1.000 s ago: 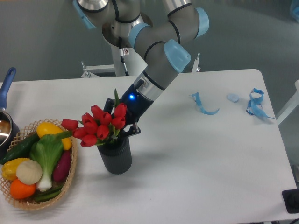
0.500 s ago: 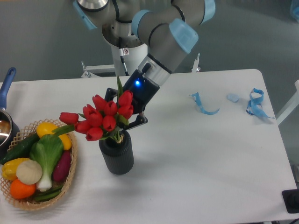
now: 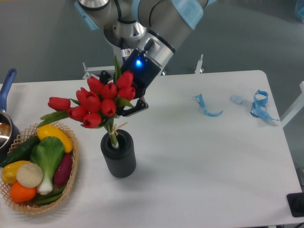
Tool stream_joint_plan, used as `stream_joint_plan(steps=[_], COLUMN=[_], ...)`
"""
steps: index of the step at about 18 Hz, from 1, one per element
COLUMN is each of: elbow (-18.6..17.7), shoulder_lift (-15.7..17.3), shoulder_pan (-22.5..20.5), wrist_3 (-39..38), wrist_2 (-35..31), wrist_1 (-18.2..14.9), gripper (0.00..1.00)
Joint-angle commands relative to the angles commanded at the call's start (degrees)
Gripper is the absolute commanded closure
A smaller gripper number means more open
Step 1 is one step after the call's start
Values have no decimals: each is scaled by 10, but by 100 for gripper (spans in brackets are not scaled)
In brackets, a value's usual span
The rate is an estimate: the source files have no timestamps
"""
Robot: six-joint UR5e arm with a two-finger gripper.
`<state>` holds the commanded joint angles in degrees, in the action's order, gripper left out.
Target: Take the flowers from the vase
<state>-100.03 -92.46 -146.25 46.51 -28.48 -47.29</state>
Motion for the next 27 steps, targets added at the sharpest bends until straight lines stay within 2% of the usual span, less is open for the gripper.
stream_joint_plan(steps=[2,8,11,15,19,27], elbow=[10,9,9,19,28,37], shoulder_lift=[4,29,27,5,-37,-66], shoulder_pan=[-1,-27,-68,-122,-166,-184], wrist_3=[-11,-17,-12,23,136,160], wrist_2=[1,2,-1,-2,-2,-8], wrist_1=[-2,-7,-6,0,1,3], gripper=[73,73,73,73,73,73])
